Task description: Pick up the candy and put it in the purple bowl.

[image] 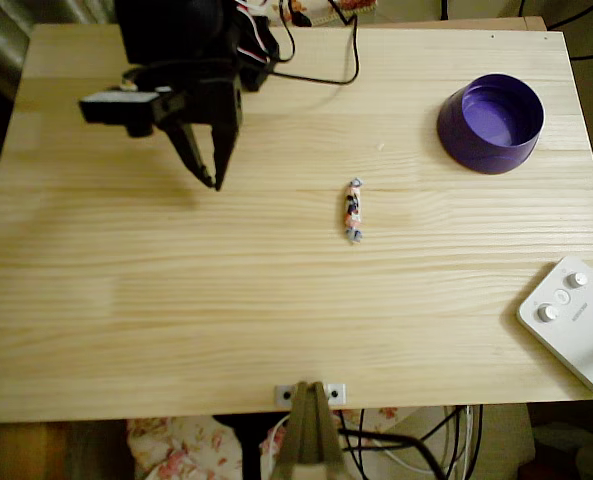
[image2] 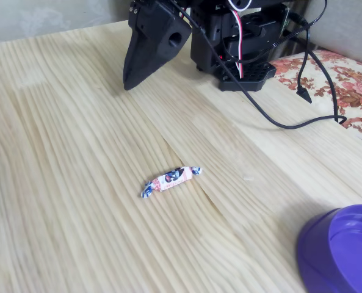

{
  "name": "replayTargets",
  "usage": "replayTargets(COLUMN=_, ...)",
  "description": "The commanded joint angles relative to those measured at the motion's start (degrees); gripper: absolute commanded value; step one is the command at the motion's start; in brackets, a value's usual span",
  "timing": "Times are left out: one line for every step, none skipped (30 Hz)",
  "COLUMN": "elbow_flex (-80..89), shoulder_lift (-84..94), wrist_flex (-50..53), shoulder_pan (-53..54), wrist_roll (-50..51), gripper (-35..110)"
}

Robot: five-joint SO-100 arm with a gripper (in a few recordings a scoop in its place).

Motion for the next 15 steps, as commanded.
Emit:
replayTargets(elbow_flex=-2.5, shoulder_lift=0.8, wrist_flex=-3.8, shoulder_pan=2.8, wrist_roll=-0.3, gripper=-1)
replayTargets(elbow_flex=-2.0, shoulder_lift=0.8, wrist_flex=-3.8, shoulder_pan=2.5, wrist_roll=-0.4, gripper=-1)
replayTargets(elbow_flex=-1.6, shoulder_lift=0.8, wrist_flex=-3.6, shoulder_pan=2.3, wrist_roll=-0.4, gripper=-1)
replayTargets(elbow_flex=-1.2, shoulder_lift=0.8, wrist_flex=-3.4, shoulder_pan=2.2, wrist_roll=-0.4, gripper=-1)
replayTargets(elbow_flex=-1.0, shoulder_lift=0.8, wrist_flex=-3.3, shoulder_pan=2.1, wrist_roll=-0.4, gripper=-1)
replayTargets(elbow_flex=-0.7, shoulder_lift=0.8, wrist_flex=-3.3, shoulder_pan=2.1, wrist_roll=-0.4, gripper=-1)
replayTargets(elbow_flex=-0.6, shoulder_lift=0.8, wrist_flex=-3.3, shoulder_pan=2.1, wrist_roll=-0.4, gripper=-1)
replayTargets(elbow_flex=-0.6, shoulder_lift=0.8, wrist_flex=-3.3, shoulder_pan=2.1, wrist_roll=-0.4, gripper=-1)
replayTargets(elbow_flex=-0.6, shoulder_lift=0.8, wrist_flex=-3.3, shoulder_pan=2.1, wrist_roll=-0.4, gripper=-1)
replayTargets(elbow_flex=-0.6, shoulder_lift=0.8, wrist_flex=-3.3, shoulder_pan=2.1, wrist_roll=-0.4, gripper=-1)
replayTargets(elbow_flex=-0.6, shoulder_lift=0.8, wrist_flex=-3.3, shoulder_pan=2.1, wrist_roll=-0.4, gripper=-1)
replayTargets(elbow_flex=-0.6, shoulder_lift=0.8, wrist_flex=-3.3, shoulder_pan=2.1, wrist_roll=-0.4, gripper=-1)
replayTargets(elbow_flex=-0.6, shoulder_lift=0.8, wrist_flex=-3.3, shoulder_pan=2.1, wrist_roll=-0.4, gripper=-1)
replayTargets(elbow_flex=-0.6, shoulder_lift=0.8, wrist_flex=-3.3, shoulder_pan=2.1, wrist_roll=-0.4, gripper=-1)
replayTargets(elbow_flex=-0.6, shoulder_lift=0.8, wrist_flex=-3.3, shoulder_pan=2.1, wrist_roll=-0.5, gripper=-1)
